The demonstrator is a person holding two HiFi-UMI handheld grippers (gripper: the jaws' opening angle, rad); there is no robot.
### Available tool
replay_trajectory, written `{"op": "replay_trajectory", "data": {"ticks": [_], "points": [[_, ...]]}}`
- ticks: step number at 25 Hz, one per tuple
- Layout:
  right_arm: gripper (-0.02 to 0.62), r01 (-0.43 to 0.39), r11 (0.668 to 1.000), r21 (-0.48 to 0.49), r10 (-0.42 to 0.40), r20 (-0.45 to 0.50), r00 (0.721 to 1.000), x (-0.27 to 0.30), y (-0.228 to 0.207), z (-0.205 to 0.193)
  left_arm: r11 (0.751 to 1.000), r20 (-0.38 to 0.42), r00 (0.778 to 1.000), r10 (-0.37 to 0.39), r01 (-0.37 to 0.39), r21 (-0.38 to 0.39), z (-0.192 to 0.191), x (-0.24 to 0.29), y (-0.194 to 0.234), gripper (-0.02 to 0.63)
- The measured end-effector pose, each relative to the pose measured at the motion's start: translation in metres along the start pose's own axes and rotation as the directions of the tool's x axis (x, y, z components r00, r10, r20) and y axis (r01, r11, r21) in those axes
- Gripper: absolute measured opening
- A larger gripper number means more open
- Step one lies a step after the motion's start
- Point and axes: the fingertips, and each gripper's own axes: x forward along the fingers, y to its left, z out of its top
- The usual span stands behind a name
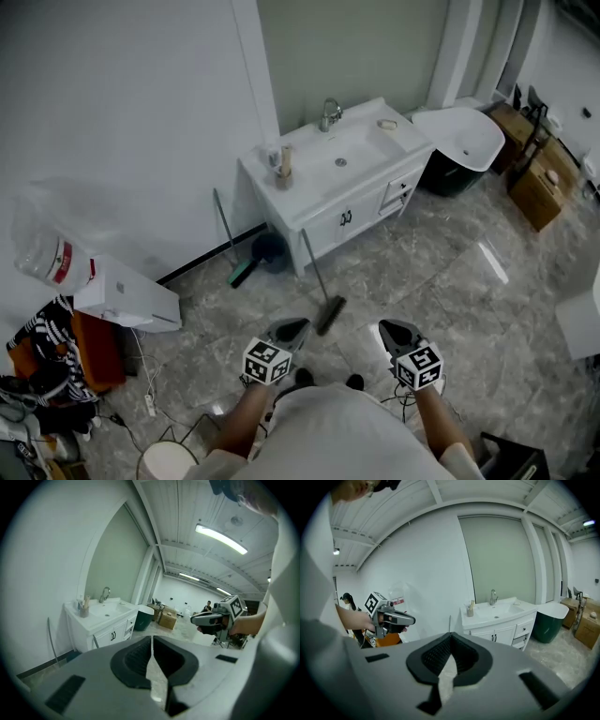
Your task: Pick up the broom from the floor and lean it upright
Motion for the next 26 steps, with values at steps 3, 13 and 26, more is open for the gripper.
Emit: {"op": "replay_trajectory", "data": {"ticks": [3, 13, 26], "points": [[-0.002, 0.007, 1.0, -0.004, -0.006, 0.022, 1.0, -0.021, -0.008, 0.0, 0.999, 0.02, 0.999, 0.03, -0.03, -0.028, -0.002, -0.003, -0.009, 0.02], [0.0, 0.006, 1.0, 0.006, -0.006, 0.041, 0.999, -0.042, -0.016, 0.001, 0.998, 0.045, 0.998, 0.038, -0.036, -0.049, -0.005, -0.01, -0.029, 0.02], [-0.002, 0.0, 1.0, -0.006, 0.0, 0.037, 0.999, -0.039, -0.017, 0.002, 0.997, 0.057, 0.998, 0.028, -0.023, -0.072, -0.003, -0.006, -0.027, 0.02]]}}
